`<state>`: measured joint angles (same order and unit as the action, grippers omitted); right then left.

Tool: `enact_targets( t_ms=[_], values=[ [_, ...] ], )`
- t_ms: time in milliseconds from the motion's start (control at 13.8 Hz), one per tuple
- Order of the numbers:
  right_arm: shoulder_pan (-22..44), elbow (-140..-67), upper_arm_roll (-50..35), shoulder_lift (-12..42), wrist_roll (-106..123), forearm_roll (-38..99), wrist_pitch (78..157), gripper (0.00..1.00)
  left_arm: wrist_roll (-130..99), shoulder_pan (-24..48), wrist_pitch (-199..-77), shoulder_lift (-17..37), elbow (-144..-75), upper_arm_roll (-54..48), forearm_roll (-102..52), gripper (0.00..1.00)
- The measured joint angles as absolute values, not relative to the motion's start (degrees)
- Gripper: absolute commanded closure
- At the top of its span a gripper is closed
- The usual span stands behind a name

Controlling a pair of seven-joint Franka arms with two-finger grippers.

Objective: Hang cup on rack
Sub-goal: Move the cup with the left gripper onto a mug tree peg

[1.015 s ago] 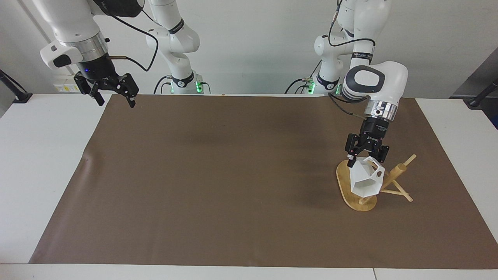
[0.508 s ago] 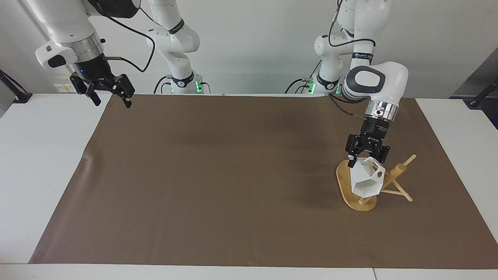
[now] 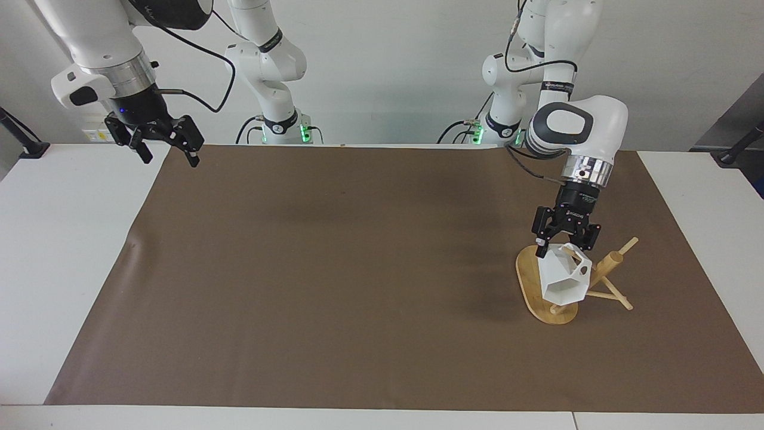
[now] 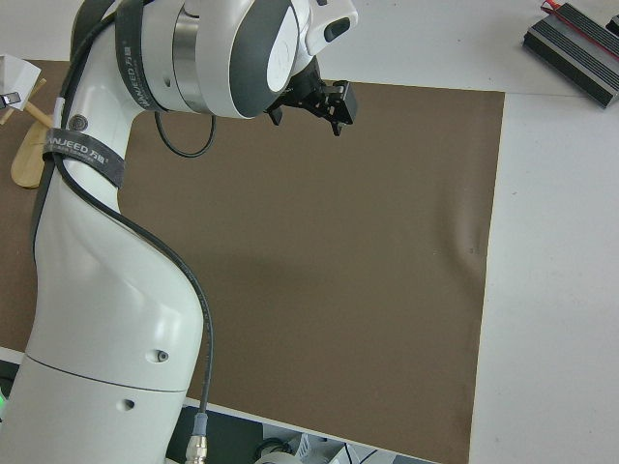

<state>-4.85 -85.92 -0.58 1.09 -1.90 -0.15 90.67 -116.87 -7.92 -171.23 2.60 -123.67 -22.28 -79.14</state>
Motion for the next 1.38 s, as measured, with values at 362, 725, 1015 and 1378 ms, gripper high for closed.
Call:
enact_targets(
  t_ms=[362, 725, 1015, 1378],
  values=[
    [-4.8, -85.9, -0.6, 1.1, -1.9, -0.2, 90.7, 0.00, -116.9, -7.9, -171.2, 2.6, -123.7, -22.3, -79.1, 0.00],
    [-4.8, -85.9, -0.6, 1.1, -1.9, -0.2, 90.7, 0.00, -116.5, -7.8, -171.2, 2.3, -123.9, -22.6, -79.0, 0.00],
    [-4.8, -85.9, -0.6, 1.1, -1.9, -0.1, 90.7, 0.00, -116.1, -7.8, -171.1, 1.9, -124.8, -22.6, -78.1, 0.00],
    [-4.8, -85.9, -0.6, 1.1, -1.9, -0.1, 90.7, 0.00, -116.1, -7.9, -169.9, -0.6, -127.8, -22.5, -76.9, 0.00]
  ],
)
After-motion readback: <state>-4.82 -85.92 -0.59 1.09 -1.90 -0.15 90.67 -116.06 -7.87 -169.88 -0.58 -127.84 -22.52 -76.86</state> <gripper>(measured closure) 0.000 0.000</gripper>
